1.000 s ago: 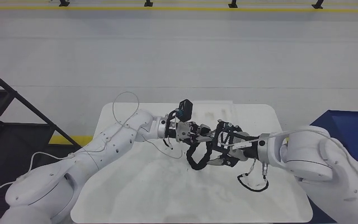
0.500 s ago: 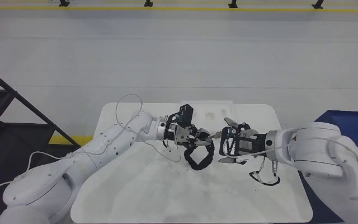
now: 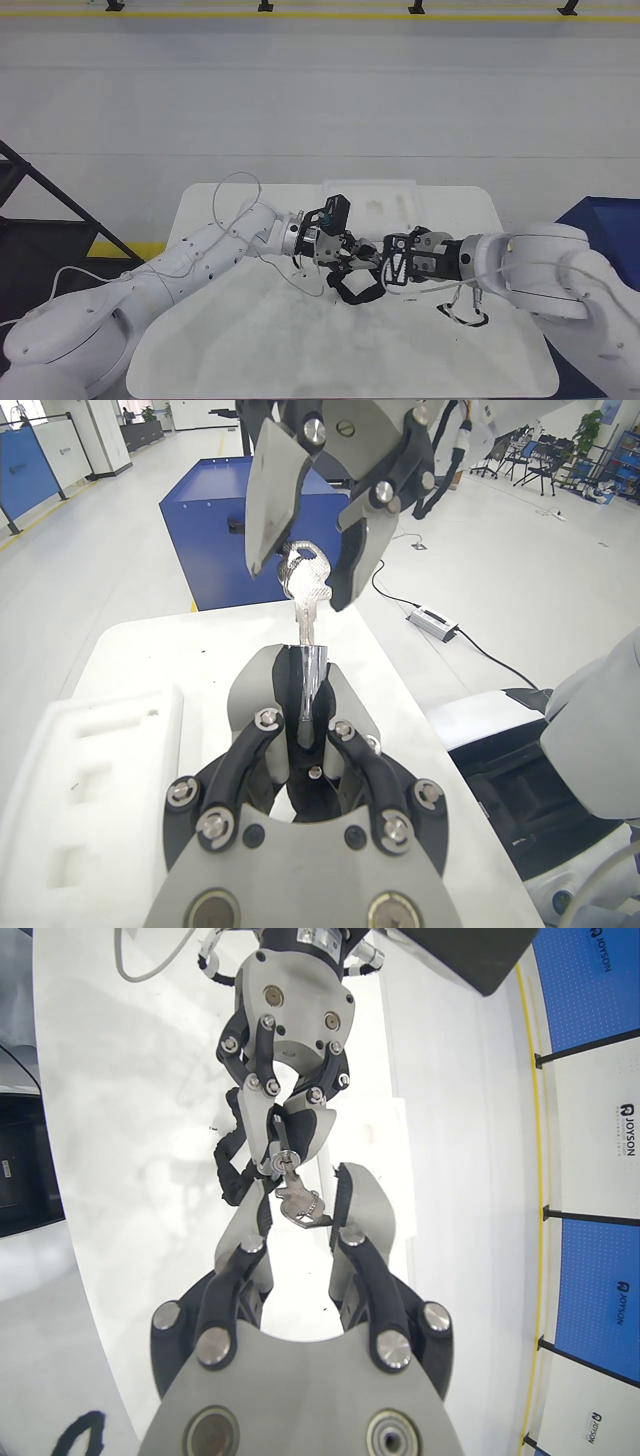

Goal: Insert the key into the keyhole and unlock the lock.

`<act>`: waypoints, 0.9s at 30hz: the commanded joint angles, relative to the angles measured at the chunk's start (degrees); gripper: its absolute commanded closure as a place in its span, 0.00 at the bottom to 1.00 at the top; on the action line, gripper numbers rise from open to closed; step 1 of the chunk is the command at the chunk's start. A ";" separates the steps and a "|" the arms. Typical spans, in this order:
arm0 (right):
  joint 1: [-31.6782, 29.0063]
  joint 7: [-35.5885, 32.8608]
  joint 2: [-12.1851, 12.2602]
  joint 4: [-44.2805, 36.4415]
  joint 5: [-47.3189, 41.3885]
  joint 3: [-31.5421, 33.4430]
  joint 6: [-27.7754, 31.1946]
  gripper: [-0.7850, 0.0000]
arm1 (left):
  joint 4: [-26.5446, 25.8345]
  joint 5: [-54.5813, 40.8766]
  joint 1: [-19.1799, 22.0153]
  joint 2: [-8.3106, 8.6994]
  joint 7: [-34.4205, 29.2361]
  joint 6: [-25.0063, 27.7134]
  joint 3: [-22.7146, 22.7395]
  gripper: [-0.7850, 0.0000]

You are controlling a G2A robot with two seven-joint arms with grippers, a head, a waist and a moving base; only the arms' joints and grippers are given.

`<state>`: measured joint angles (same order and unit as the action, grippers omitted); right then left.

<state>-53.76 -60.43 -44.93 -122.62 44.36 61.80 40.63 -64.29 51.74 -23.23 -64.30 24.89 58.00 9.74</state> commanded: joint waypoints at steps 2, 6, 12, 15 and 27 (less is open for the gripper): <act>-0.38 2.75 -0.10 1.00 -3.12 0.41 -1.74 1.00 | 0.04 0.03 -0.02 -0.01 0.04 0.00 0.00 1.00; -1.56 3.49 0.07 2.31 -9.74 1.98 -5.15 1.00 | 0.03 0.30 -0.02 0.00 0.24 0.00 0.00 1.00; -2.25 1.47 0.39 2.80 -15.03 3.54 -8.64 1.00 | -0.13 1.07 -0.10 -0.08 0.65 0.00 0.00 1.00; -2.56 1.77 0.40 3.04 -17.18 4.01 -10.52 1.00 | 0.17 1.94 0.10 -0.18 0.82 0.00 0.00 1.00; -4.36 0.69 0.92 4.33 -23.56 7.13 -13.55 0.00 | 6.46 6.26 -0.85 -1.13 -1.41 -0.12 0.62 1.00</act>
<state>-57.81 -59.75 -44.10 -118.34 21.04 68.47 27.15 -58.72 57.66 -23.79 -65.25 23.71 57.98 10.09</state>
